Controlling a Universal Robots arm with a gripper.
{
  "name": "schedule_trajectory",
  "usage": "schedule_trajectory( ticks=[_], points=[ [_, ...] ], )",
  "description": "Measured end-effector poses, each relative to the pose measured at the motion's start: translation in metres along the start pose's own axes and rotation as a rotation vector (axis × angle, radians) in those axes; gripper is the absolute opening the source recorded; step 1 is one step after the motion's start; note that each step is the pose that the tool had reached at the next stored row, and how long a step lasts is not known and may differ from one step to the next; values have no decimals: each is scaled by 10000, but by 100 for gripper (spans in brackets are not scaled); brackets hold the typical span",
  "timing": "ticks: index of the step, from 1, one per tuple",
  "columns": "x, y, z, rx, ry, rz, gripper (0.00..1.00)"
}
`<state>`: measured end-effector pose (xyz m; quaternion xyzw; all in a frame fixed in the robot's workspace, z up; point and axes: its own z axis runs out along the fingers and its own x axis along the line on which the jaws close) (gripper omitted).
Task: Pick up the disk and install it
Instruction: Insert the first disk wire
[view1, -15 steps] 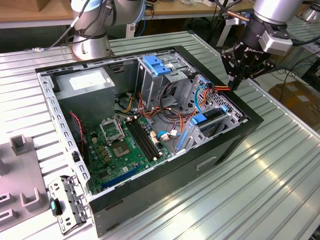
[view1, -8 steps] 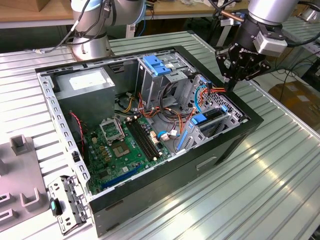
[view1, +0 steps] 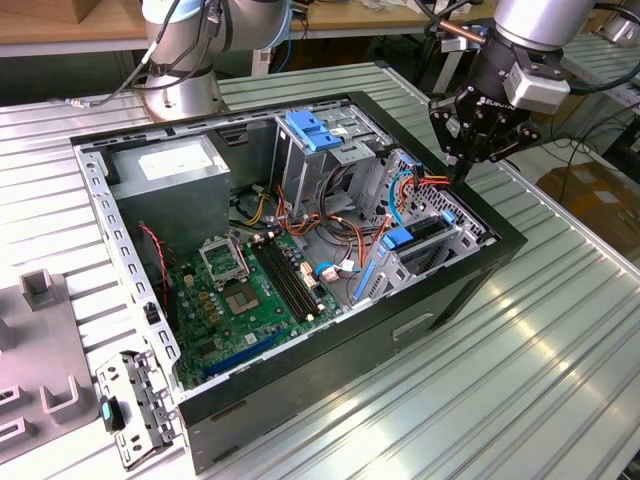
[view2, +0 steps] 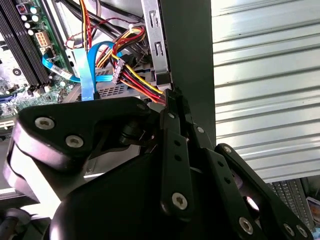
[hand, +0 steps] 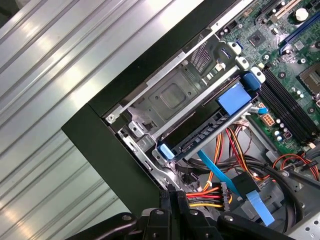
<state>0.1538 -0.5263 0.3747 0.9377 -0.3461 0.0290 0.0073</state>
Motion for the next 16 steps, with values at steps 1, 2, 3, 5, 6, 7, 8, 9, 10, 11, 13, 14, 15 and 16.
schedule_trajectory(
  ticks=[1,2,3,5,6,7,8,9,10,11,13,14,15,16],
  points=[
    [0,0,0,0,0,0,16],
    [0,0,0,0,0,0,16],
    [0,0,0,0,0,1,16],
    [0,0,0,-1,0,18,16],
    [0,0,0,-4,1,58,16],
    [0,0,0,-8,0,146,16],
    [0,0,0,-19,2,320,16],
    [0,0,0,-30,3,505,16],
    [0,0,0,-37,4,628,16],
    [0,0,0,-45,5,758,16],
    [-11,8,-1,-52,6,873,16],
    [-19,16,-1,-53,6,880,16],
    [-35,30,-2,-53,6,883,16],
    [-46,39,-3,-53,6,886,16]
  ],
)
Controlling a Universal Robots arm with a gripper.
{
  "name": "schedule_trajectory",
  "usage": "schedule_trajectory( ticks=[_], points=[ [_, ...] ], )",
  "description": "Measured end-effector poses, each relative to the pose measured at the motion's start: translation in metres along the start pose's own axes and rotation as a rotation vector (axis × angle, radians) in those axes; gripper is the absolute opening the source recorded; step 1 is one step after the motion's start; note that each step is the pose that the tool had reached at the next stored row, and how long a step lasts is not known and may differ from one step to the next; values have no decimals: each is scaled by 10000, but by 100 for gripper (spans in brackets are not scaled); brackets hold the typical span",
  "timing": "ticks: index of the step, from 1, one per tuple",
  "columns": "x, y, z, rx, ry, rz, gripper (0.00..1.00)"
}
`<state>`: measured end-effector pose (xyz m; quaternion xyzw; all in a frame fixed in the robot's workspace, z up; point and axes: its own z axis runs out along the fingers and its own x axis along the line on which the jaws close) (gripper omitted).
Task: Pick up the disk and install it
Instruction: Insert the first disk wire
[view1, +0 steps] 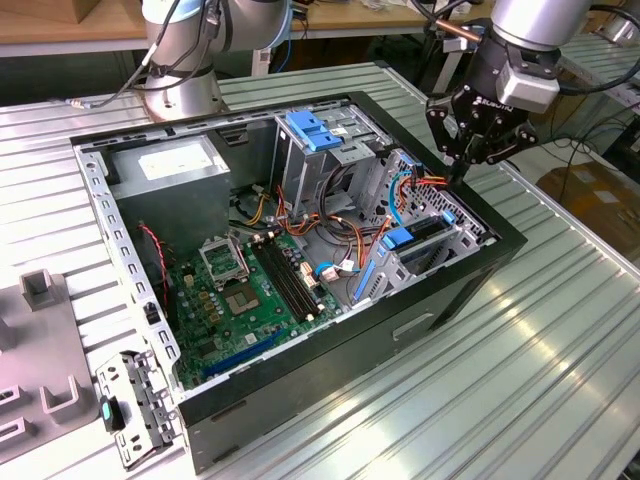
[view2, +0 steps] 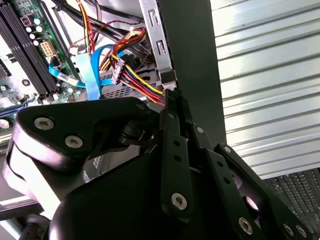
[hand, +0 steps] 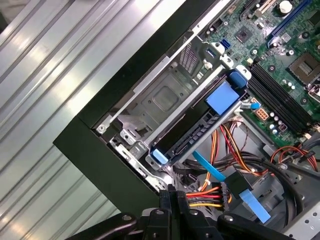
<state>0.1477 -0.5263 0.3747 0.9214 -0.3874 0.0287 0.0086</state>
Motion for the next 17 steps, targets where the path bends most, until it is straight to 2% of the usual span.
schedule_trajectory(
  ticks=[3,8,12,17],
  points=[
    [-6,7,1,-10,1,188,16],
    [-7,7,6,-79,9,1335,16],
    [-7,7,9,-119,13,2001,16],
    [-8,7,16,-185,20,3098,16]
  ],
)
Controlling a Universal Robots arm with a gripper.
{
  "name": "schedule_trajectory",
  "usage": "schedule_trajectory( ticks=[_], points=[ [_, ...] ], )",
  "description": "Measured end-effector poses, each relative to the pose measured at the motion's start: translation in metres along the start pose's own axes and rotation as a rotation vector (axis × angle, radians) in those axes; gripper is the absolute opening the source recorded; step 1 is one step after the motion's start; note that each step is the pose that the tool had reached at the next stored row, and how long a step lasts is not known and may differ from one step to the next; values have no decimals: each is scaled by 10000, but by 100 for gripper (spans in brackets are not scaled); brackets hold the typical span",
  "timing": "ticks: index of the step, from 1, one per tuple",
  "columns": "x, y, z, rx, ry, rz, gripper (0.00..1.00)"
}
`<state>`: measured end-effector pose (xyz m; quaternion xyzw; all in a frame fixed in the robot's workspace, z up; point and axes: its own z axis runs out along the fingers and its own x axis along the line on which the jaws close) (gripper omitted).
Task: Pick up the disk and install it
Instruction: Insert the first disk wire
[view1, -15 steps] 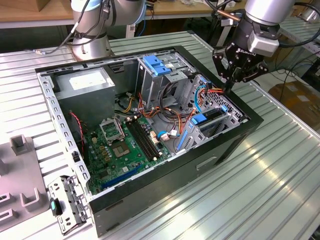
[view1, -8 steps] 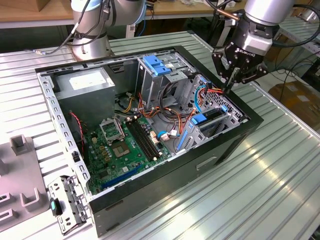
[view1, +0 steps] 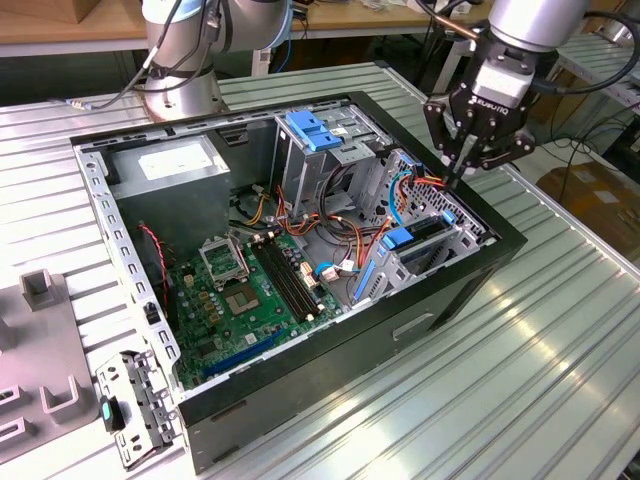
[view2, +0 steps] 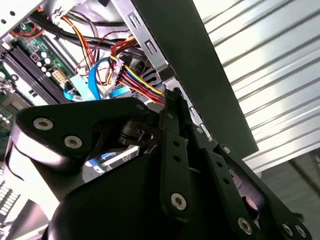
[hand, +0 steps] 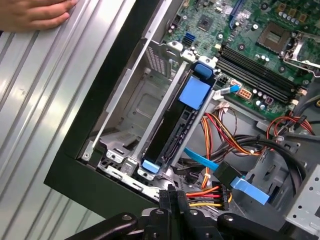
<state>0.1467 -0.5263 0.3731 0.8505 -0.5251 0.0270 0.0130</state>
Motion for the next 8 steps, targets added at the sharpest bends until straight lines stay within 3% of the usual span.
schedule_trajectory(
  ticks=[8],
  points=[
    [0,0,11,-91,10,1527,16]
  ],
)
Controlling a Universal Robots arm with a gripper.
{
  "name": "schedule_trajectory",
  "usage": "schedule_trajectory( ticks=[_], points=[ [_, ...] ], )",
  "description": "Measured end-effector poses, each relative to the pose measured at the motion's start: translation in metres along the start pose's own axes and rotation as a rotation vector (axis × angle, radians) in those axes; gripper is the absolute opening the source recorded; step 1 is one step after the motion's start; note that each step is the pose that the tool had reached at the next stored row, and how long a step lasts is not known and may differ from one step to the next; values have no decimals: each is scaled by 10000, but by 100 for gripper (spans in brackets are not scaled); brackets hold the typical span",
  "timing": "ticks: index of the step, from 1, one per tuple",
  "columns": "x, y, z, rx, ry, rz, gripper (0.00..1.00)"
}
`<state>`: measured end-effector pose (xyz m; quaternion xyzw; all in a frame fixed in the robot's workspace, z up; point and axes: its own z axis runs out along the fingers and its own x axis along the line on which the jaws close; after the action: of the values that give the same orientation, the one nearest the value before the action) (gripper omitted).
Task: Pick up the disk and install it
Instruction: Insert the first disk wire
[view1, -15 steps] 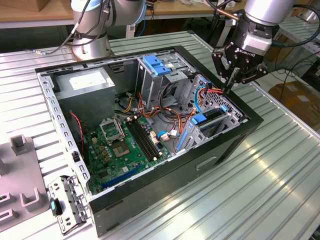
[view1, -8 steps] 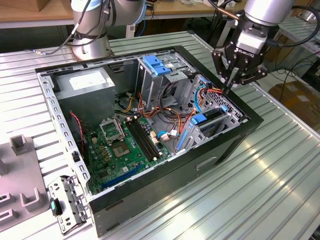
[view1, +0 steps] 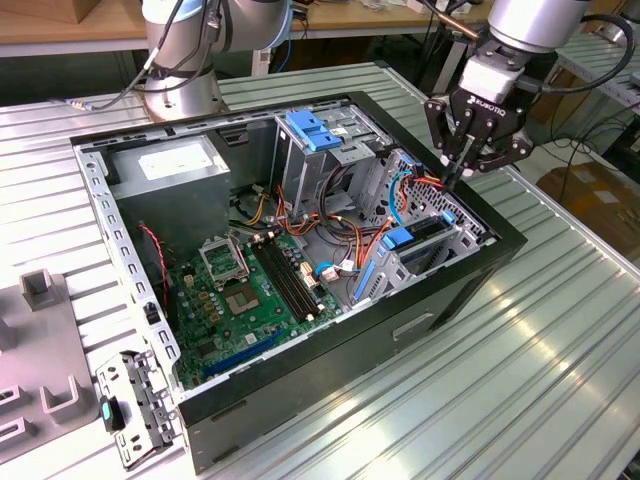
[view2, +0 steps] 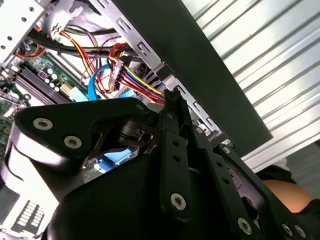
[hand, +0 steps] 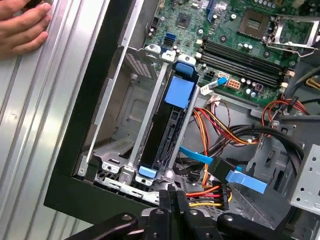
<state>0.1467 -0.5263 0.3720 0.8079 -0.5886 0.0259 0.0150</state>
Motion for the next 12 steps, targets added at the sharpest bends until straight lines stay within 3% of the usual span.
schedule_trajectory(
  ticks=[4,7,10,12],
  points=[
    [-1,0,12,-56,4,947,16],
    [-5,10,24,-80,7,1363,16],
    [-29,85,25,-84,8,1417,16],
    [-36,103,29,-94,9,1577,16]
  ],
)
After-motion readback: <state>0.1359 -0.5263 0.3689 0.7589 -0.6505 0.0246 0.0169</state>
